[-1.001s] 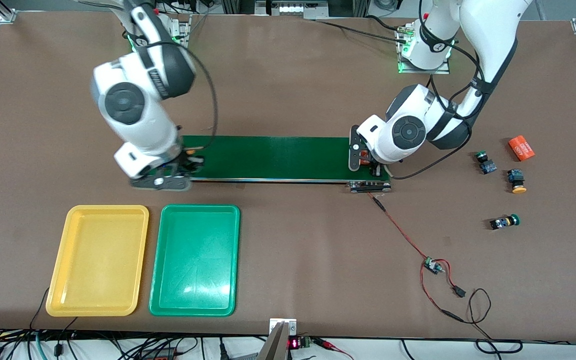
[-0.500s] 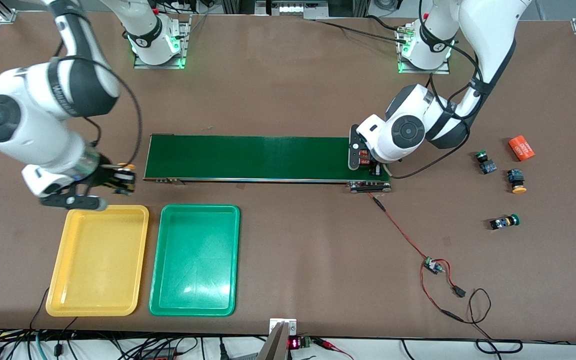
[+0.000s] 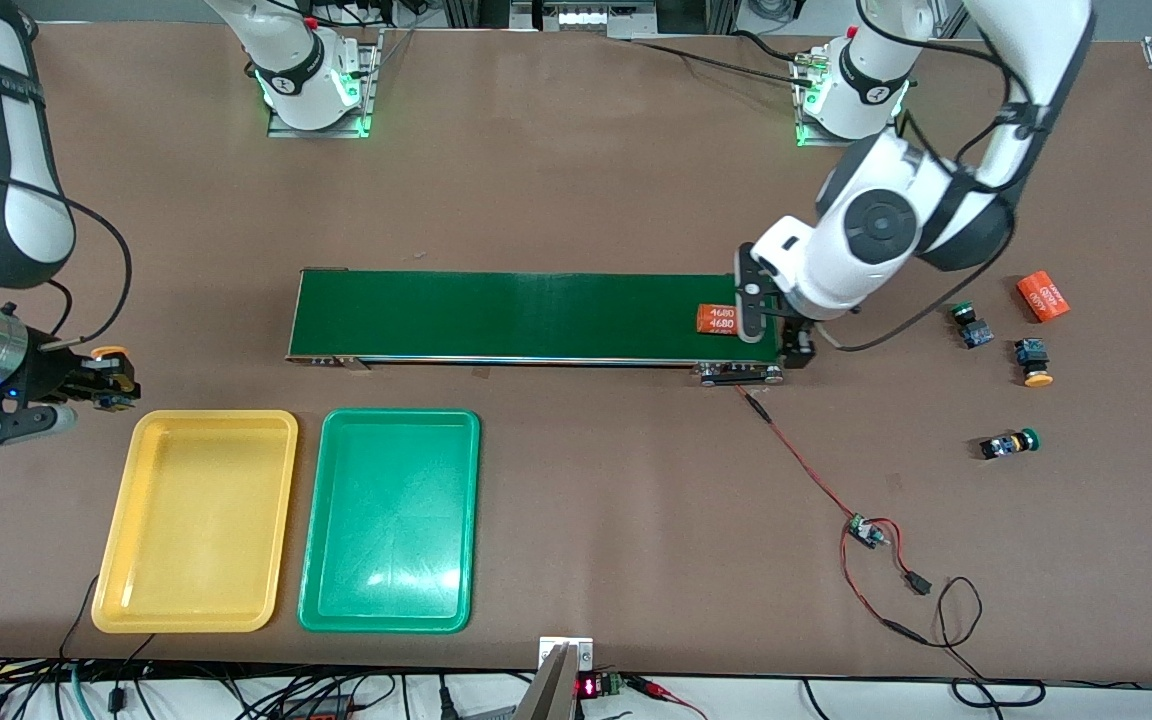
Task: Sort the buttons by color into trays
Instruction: 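Open the right gripper over the yellow tray while the left gripper returns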
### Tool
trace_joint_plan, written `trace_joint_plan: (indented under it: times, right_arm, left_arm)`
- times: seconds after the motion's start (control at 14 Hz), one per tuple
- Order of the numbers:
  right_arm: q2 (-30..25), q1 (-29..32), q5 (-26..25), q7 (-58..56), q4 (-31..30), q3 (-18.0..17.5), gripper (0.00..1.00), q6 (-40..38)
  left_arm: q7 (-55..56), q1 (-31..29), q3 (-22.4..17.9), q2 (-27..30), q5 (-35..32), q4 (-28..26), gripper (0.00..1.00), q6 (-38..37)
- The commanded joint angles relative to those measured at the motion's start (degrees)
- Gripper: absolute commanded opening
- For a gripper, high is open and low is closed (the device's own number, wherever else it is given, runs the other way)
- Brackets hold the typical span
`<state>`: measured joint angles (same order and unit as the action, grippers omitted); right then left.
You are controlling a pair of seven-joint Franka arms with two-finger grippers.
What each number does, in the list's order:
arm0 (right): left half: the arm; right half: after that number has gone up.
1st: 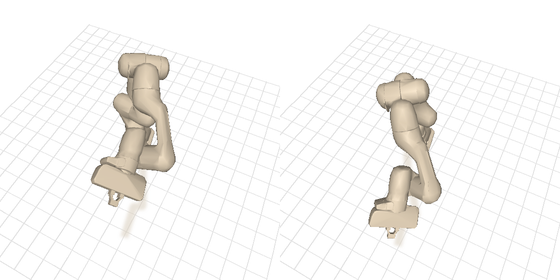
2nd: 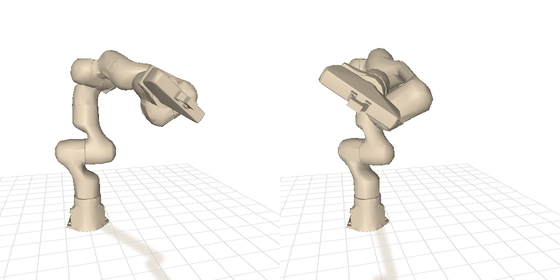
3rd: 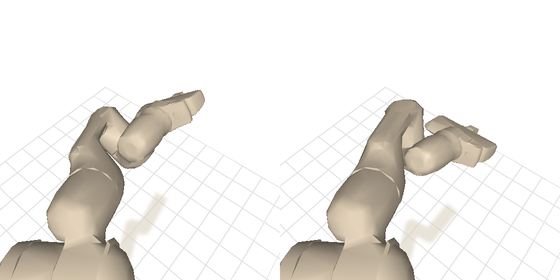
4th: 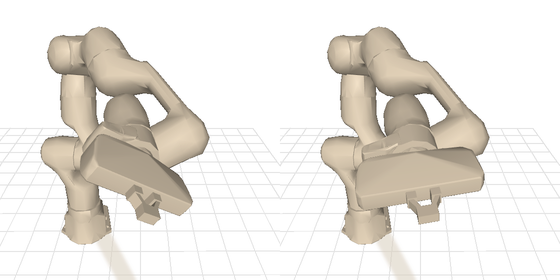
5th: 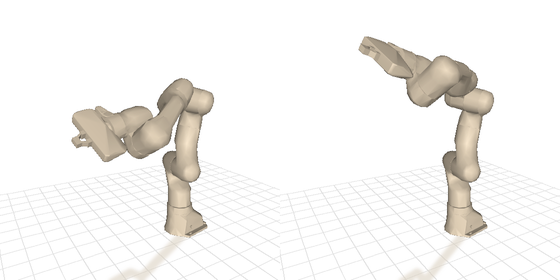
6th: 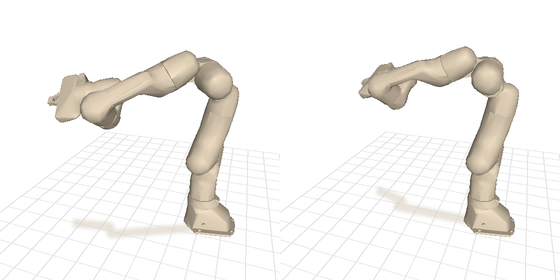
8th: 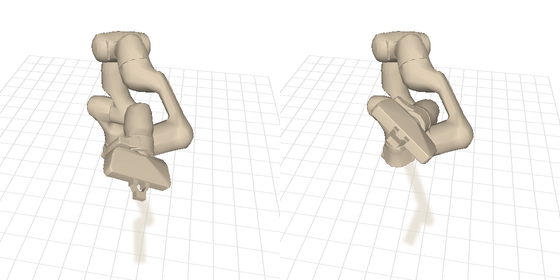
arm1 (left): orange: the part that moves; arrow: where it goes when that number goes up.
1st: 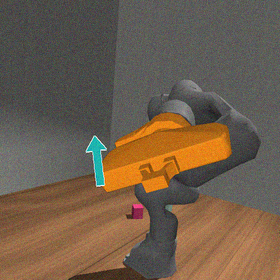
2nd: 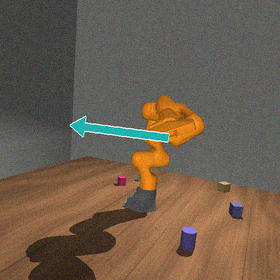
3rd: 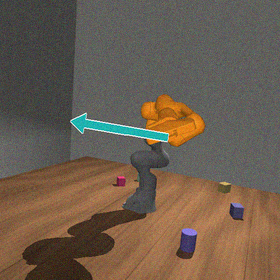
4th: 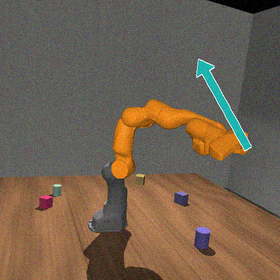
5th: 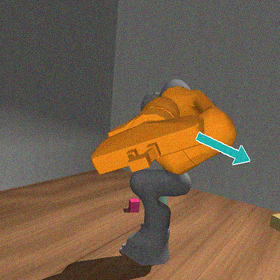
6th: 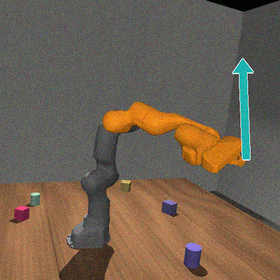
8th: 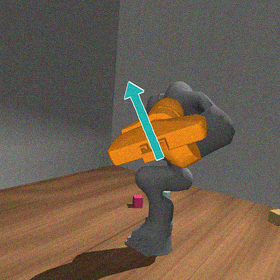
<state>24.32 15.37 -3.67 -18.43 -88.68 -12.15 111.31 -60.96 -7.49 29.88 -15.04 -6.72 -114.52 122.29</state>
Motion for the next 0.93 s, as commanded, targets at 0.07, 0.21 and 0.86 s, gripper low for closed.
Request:
trace_joint_plan:
  times: [0.07,0.21,0.86]
  right_arm:
    - [8.0,-0.4,-2.3,-2.4,6.4,-0.9,0.12,0.3]
    - [11.9,-0.5,-4.9,-3.1,8.2,-0.9,0.13,2.1]
    - [21.6,-0.1,-10.5,2.3,8.0,1.0,0.21,11.1]
  left_arm:
    - [-1.1,-1.3,-3.8,1.5,-0.4,1.8,1.0,-1.1]
    - [-1.2,-1.2,-8.8,1.2,0.0,3.3,1.0,-0.7]
    - [-0.5,-1.2,-18.3,-1.7,-0.3,3.6,1.0,4.9]
